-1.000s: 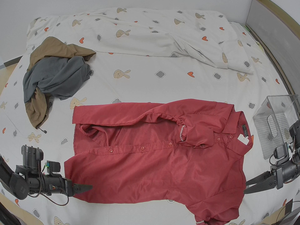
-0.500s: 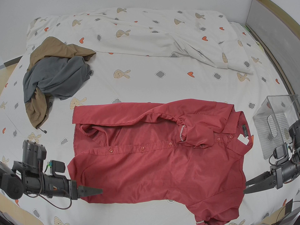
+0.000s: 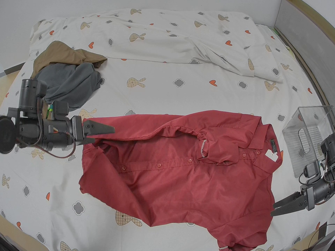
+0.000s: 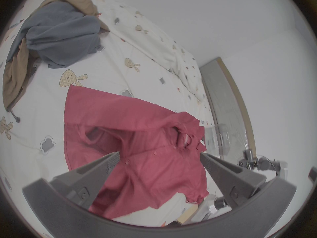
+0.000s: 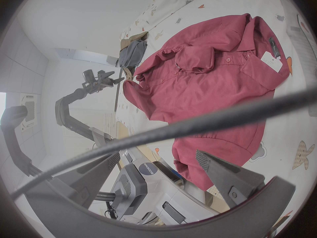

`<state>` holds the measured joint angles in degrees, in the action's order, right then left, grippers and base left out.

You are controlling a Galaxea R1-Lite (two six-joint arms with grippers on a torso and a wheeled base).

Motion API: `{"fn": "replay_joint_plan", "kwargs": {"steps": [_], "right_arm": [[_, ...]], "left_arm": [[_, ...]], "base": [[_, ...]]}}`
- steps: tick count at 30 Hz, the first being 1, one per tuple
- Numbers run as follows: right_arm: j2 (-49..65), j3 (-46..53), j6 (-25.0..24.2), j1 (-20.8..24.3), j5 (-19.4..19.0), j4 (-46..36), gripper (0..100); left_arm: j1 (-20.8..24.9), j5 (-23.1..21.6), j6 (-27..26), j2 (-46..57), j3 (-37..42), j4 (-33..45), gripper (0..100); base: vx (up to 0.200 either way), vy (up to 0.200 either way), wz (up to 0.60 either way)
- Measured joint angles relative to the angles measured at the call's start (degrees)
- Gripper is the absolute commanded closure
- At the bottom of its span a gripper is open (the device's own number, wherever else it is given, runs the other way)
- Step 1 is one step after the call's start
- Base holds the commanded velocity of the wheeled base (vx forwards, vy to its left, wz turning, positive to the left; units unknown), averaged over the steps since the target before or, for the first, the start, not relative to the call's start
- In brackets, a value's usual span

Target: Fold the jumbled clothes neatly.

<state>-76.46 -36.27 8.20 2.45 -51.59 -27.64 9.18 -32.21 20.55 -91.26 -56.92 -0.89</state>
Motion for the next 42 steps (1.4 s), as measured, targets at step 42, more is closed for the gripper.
{"fn": "replay_joint_plan", "kwargs": {"steps": [42], "right_arm": [[-2.04, -0.04, -0.24, -0.02, -0.06, 0.13, 0]], "left_arm": [[-19.20, -11.42, -39.02, 3.34, 46.31, -23.63, 0]], "base": [[0.000, 0.000, 0.00]]}}
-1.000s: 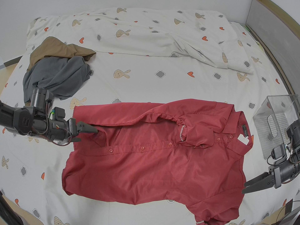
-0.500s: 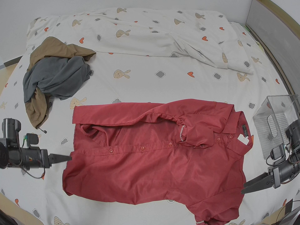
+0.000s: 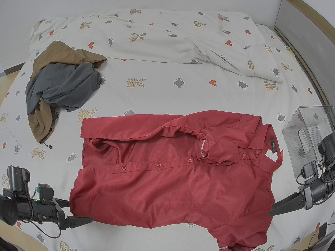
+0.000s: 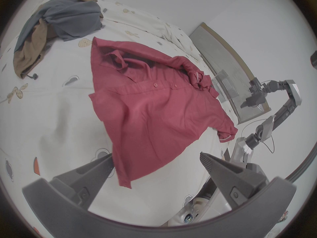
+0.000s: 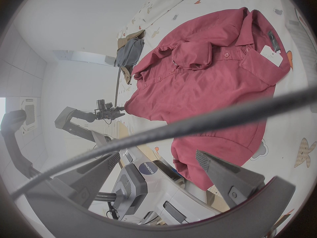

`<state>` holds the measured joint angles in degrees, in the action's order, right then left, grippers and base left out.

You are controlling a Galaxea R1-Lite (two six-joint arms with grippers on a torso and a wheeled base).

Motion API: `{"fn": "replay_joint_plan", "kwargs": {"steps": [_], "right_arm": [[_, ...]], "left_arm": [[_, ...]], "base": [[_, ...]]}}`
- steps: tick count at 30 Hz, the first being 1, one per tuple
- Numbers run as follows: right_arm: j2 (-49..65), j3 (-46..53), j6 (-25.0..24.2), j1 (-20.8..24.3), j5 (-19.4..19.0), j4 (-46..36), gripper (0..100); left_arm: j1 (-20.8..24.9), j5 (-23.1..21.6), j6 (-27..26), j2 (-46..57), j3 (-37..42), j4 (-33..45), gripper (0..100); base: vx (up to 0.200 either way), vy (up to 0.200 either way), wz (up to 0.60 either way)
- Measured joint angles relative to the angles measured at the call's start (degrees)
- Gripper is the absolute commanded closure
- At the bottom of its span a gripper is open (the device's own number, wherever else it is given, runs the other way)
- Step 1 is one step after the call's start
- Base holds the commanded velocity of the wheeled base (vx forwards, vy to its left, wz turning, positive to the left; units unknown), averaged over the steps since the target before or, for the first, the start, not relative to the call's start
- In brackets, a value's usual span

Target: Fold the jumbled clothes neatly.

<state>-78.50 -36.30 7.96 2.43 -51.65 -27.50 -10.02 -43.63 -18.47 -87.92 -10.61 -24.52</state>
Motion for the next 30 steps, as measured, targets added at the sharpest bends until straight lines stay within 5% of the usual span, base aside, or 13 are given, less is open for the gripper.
{"fn": "replay_joint_plan", "kwargs": {"steps": [15, 16, 30], "right_arm": [[-0.17, 0.01, 0.02, -0.17, 0.00, 0.00, 0], [-0.17, 0.01, 0.02, -0.22, 0.00, 0.00, 0], [-0.17, 0.01, 0.00, -0.26, -0.02, 0.00, 0]], "left_arm": [[2.58, 0.30, -0.17, -12.02, 9.24, -19.52, 0], [2.97, 0.33, -0.13, -12.80, 9.37, -19.82, 100], [4.43, 3.07, 1.74, -15.03, 9.59, -24.15, 100]], "base": [[0.000, 0.000, 0.00], [0.000, 0.000, 0.00], [0.000, 0.000, 0.00]]}}
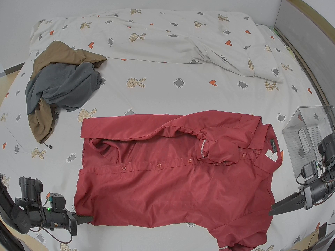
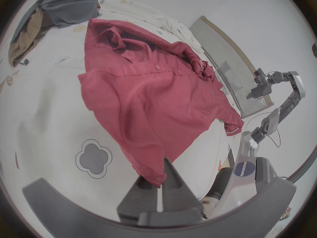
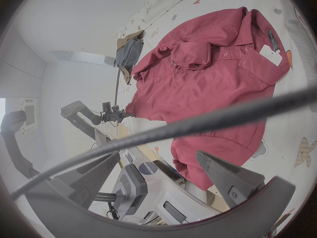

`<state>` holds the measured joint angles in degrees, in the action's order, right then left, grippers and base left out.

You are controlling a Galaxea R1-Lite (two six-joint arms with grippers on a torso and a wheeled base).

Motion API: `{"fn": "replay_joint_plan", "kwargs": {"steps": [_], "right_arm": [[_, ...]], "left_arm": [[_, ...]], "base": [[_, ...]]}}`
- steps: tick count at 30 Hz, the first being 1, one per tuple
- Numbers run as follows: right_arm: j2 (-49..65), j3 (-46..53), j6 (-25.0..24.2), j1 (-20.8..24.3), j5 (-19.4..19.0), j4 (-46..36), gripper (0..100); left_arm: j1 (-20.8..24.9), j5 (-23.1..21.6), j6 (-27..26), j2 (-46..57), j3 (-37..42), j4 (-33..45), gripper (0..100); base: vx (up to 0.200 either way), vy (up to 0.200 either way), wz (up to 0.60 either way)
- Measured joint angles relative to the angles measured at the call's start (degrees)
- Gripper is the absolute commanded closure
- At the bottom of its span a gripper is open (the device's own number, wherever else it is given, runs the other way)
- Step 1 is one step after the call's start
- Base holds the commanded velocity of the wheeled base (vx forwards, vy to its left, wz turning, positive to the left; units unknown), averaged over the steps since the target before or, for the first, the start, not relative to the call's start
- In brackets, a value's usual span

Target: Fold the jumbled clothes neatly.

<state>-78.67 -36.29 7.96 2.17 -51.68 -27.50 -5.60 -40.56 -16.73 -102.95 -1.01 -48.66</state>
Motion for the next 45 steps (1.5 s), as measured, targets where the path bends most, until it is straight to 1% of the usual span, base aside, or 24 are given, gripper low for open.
{"fn": "replay_joint_plan", "kwargs": {"steps": [3, 6, 8, 11, 17, 20, 22, 24, 26, 28, 29, 31, 34, 37, 42, 45], "right_arm": [[-0.05, 0.00, 0.00, 0.00, 0.02, 0.00, 0], [-0.13, -0.01, 0.00, -0.06, 0.02, 0.00, 0], [-0.20, -0.01, 0.00, -0.11, 0.02, 0.00, 0], [-0.28, -0.04, -0.13, -0.20, 0.04, 0.00, 0], [-0.49, -0.06, -0.96, -0.91, 0.83, -0.13, 0], [-0.71, 0.16, -1.48, -1.90, 2.60, -0.28, 0], [-0.94, 0.52, -1.78, -2.80, 4.57, -0.38, 0], [-1.35, 1.16, -2.11, -4.10, 7.67, -0.30, 0], [-2.21, 2.04, -2.33, -6.08, 11.34, -0.22, 0], [-3.80, 2.91, -2.46, -8.25, 13.89, 0.33, 0], [-4.72, 3.28, -2.49, -9.11, 14.37, 0.93, 0], [-6.95, 4.13, -2.55, -10.85, 14.64, 3.69, 0], [-10.08, 5.73, -2.61, -13.10, 14.73, 10.02, 0], [-13.06, 8.12, -2.71, -14.62, 14.64, 14.02, 0], [-16.26, 9.67, -2.95, -15.40, 14.10, 15.47, 0], [-17.75, 10.03, -3.06, -15.51, 11.74, 16.91, 0]], "left_arm": [[0.00, 0.52, 2.50, 2.46, -0.30, 1.45, 100], [0.00, 0.77, 5.46, 5.24, -2.60, 6.66, 100], [0.00, 0.85, 7.20, 7.06, -5.02, 12.54, 100], [0.06, 0.90, 9.01, 9.73, -9.65, 23.60, 100], [0.22, 0.90, 11.12, 14.29, -20.72, 46.04, 100], [0.26, 0.90, 12.08, 16.40, -26.33, 57.81, 100], [0.28, 0.90, 12.93, 17.87, -30.14, 65.90, 100], [0.26, 0.90, 14.32, 19.27, -33.35, 72.06, 100], [0.26, 0.90, 16.02, 20.65, -36.56, 76.45, 100], [0.22, 0.90, 17.46, 21.83, -39.19, 78.82, 100], [0.22, 0.90, 18.16, 22.36, -40.17, 79.34, 100], [0.20, 0.90, 19.48, 23.19, -41.40, 79.59, 100], [0.17, 0.93, 21.43, 23.95, -42.25, 79.67, 100], [0.17, 0.93, 23.02, 24.42, -42.51, 79.64, 100], [0.17, 0.90, 23.45, 25.06, -42.56, 79.64, 100], [0.17, 0.90, 23.48, 25.59, -42.68, 79.62, 100]], "base": [[0.000, 0.000, 0.00], [0.000, 0.000, 0.00], [0.000, 0.000, 0.00], [0.000, 0.000, 0.00], [0.000, 0.000, 0.00], [0.000, 0.000, 0.00], [0.000, 0.000, 0.00], [0.000, 0.000, 0.00], [0.000, 0.000, 0.00], [0.000, 0.000, 0.00], [0.000, 0.000, 0.00], [0.000, 0.000, 0.00], [0.000, 0.000, 0.00], [0.000, 0.000, 0.00], [0.000, 0.000, 0.00], [0.000, 0.000, 0.00]]}}
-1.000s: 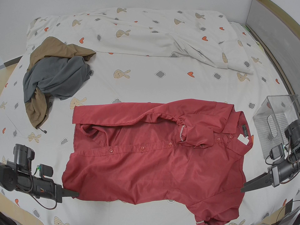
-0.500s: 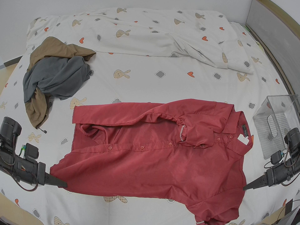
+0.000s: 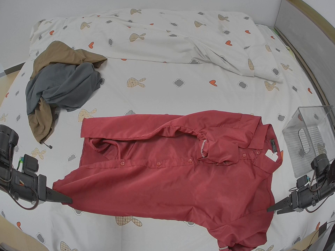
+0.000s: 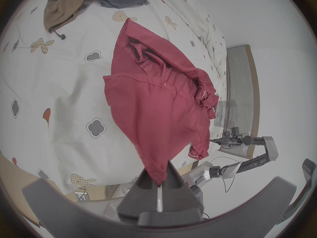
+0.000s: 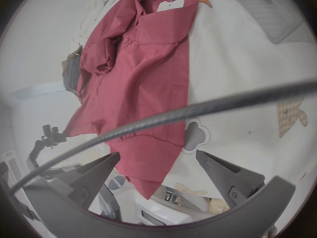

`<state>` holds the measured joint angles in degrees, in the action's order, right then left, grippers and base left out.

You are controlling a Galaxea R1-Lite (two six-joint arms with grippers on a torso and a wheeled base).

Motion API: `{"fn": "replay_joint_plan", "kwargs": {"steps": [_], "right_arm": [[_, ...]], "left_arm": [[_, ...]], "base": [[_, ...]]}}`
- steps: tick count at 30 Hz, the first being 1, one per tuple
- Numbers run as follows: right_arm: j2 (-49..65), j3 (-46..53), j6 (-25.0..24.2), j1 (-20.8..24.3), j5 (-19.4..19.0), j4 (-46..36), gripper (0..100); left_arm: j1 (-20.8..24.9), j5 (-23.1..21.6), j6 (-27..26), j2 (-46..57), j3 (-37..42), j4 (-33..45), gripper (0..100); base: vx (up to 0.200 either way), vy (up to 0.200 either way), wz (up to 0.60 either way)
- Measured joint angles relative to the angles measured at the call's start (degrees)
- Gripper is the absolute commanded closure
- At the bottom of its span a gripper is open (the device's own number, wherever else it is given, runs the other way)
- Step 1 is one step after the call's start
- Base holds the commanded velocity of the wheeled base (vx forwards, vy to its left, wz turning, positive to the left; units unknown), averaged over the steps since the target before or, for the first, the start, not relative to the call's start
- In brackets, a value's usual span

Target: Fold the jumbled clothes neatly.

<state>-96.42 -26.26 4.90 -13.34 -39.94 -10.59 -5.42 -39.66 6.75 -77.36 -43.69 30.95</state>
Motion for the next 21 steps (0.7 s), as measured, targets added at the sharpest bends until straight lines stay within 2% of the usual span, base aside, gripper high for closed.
{"fn": "replay_joint_plan", "kwargs": {"steps": [5, 7, 21], "right_arm": [[-1.62, 0.40, -0.11, 0.09, -6.38, 0.78, 0], [-2.17, 0.38, -0.17, 0.91, -7.63, 0.88, 0], [-4.08, 1.73, -0.28, 3.45, -6.78, 1.21, 0]], "left_arm": [[0.11, -0.02, 0.00, 0.46, -0.11, 0.00, 100], [0.16, -0.02, 0.00, 0.60, -0.11, 0.00, 100], [0.16, 0.00, 0.06, 1.18, -0.13, -0.05, 100]], "base": [[0.000, 0.000, 0.00], [0.000, 0.000, 0.00], [0.000, 0.000, 0.00]]}}
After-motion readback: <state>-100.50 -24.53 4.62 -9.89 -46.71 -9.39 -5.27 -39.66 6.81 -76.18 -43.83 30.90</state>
